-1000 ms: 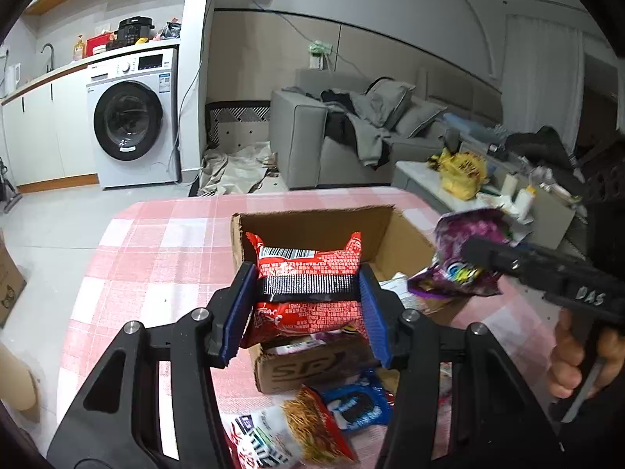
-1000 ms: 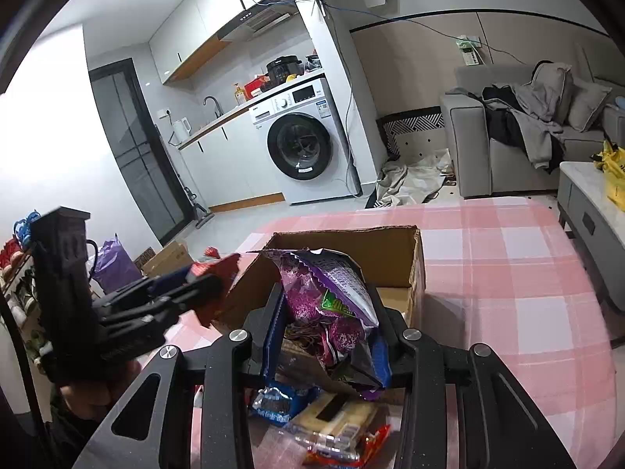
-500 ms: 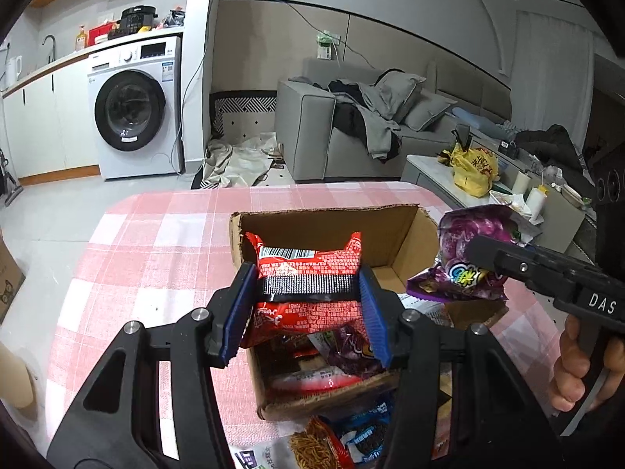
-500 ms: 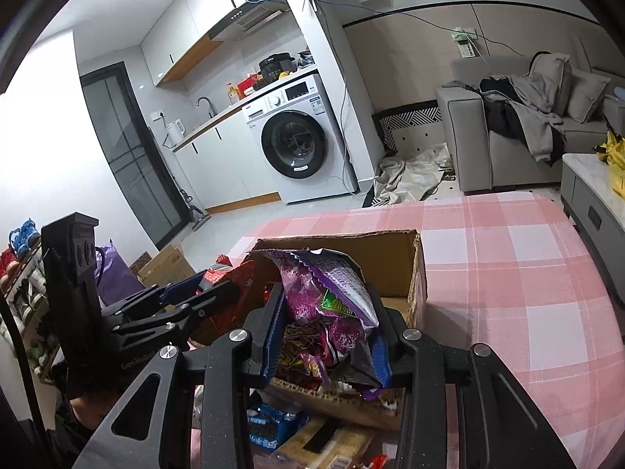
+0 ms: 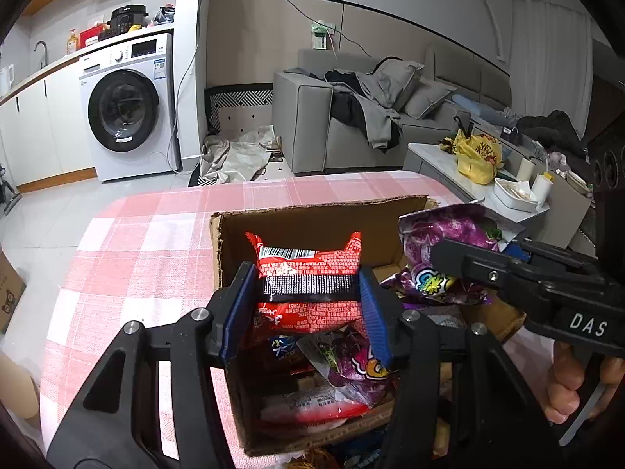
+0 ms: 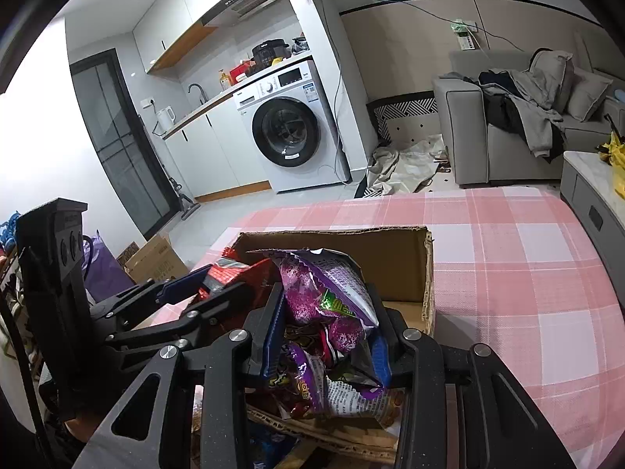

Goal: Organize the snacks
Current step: 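Carry both held packets over the box and release them inside, then withdraw both tools from the box back toward the remaining snacks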

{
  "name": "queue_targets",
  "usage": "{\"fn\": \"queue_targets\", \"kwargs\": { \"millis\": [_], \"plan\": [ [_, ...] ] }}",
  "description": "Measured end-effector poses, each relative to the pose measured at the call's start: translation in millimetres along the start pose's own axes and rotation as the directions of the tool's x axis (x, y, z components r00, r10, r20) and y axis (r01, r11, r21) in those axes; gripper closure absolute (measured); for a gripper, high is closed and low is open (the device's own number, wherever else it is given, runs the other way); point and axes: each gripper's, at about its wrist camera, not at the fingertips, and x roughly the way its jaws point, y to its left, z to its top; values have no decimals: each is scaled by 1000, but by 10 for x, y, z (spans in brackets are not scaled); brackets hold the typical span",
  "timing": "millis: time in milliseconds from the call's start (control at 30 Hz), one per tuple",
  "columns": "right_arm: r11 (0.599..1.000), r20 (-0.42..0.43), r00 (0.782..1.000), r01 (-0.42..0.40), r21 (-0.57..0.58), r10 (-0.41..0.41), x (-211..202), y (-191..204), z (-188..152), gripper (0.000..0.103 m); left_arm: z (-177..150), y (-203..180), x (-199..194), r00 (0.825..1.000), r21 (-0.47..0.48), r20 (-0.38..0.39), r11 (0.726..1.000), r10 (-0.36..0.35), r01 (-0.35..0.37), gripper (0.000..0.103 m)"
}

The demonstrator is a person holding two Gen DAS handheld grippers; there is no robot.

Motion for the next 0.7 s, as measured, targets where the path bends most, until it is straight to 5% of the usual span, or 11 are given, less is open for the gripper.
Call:
{"fn": "queue_targets", "kwargs": {
  "millis": [400, 467, 633, 700],
  "plan": [
    [1000, -18, 1000, 4, 14, -4, 97, -68, 0, 64, -47, -98, 187, 1000, 24, -21, 1000, 16, -16, 53],
    [1000, -1, 1000, 10, -1, -10, 40, -41, 3, 54, -66, -77, 127, 1000, 12, -21, 1000, 20, -20, 48],
    [996, 28, 997, 77, -55, -75, -115, -27, -17, 49, -92, -79, -102, 1000, -9, 5, 1000, 8, -8, 24],
    [994, 34, 996, 86, -64, -84, -185, -39, -42, 39, -121, -90, -256, 1000, -9, 21, 1000, 6, -6, 21]
  ]
}}
